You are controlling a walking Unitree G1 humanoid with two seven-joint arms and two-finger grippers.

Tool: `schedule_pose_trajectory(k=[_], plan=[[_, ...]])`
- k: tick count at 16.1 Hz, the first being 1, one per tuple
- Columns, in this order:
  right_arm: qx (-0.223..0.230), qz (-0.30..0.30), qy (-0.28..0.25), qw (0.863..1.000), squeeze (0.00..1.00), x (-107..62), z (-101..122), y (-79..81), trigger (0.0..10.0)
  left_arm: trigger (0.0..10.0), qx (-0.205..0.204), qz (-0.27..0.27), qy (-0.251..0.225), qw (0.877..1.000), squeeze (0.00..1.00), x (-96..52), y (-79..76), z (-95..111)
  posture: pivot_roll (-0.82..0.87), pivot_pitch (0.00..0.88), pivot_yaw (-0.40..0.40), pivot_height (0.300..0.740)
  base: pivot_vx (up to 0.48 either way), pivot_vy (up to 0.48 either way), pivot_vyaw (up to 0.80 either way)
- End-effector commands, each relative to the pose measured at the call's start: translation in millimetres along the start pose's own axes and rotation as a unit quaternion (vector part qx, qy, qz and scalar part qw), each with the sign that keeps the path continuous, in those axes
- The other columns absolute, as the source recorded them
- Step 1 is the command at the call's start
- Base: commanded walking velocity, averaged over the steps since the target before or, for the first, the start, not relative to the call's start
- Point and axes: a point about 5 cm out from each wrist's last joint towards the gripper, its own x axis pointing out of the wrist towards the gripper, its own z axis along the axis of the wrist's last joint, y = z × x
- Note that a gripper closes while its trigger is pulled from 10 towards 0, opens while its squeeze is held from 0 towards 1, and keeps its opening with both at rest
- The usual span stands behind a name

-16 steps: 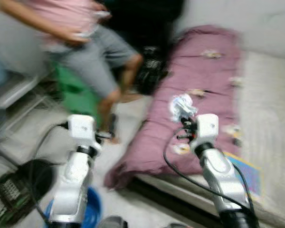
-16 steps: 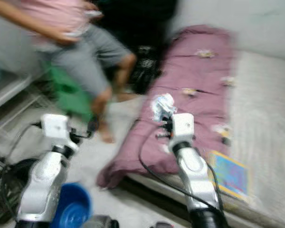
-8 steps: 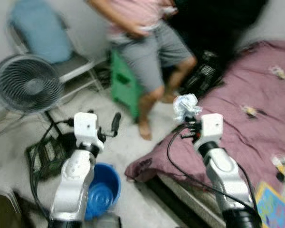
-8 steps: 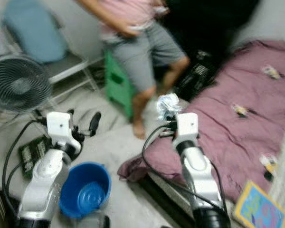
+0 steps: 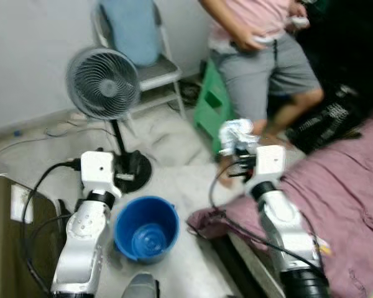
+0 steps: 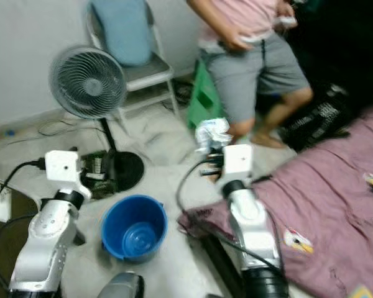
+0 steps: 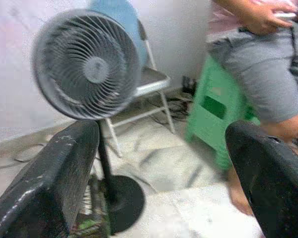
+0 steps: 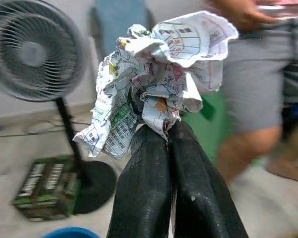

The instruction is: Clean up the room

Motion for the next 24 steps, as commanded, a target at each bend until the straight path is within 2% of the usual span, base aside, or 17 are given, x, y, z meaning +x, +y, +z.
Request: schedule_pose_trajectory(k=[1,4,11,16,22,24], plan=[[-0.005,-0.017,0.003,1.0,0.0,-0.9,-1.2,-8.0,10.0,10.0,0.001,-0.012,-0.002,1.0,0.0,2.3,-6.5,1.1,0.03,0.0,-0.013,0.74,0.0,0.0,0.8],[-0.004,-0.019,0.004,1.0,0.0,-1.2,-2.1,-7.9,10.0,10.0,0.023,-0.021,-0.012,0.999,0.0,4.5,-6.9,3.7,0.02,0.0,-0.016,0.74,0.0,0.0,0.8],[-0.005,-0.013,0.007,1.0,0.0,0.6,-4.4,-4.3,10.0,10.0,0.017,-0.02,-0.006,1.0,0.0,2.5,-6.4,1.1,0.02,0.0,-0.003,0.74,0.0,0.0,0.8],[-0.001,-0.017,-0.003,1.0,0.0,4.1,-1.7,-2.9,10.0,10.0,0.014,-0.029,-0.01,0.999,0.0,8.3,-9.3,4.1,0.02,0.0,0.025,0.74,0.0,0.0,0.79],[0.009,-0.017,0.0,1.0,0.0,2.8,-3.7,-3.6,10.0,10.0,0.0,-0.055,-0.01,0.998,0.0,5.2,-13.0,3.1,0.02,0.0,0.017,0.74,0.0,0.0,0.0],[0.024,-0.023,0.011,0.999,0.0,3.4,-6.8,-4.7,10.0,10.0,-0.002,-0.059,-0.01,0.998,0.0,5.1,-14.6,3.2,0.02,0.0,0.014,0.74,0.0,0.0,-0.8]])
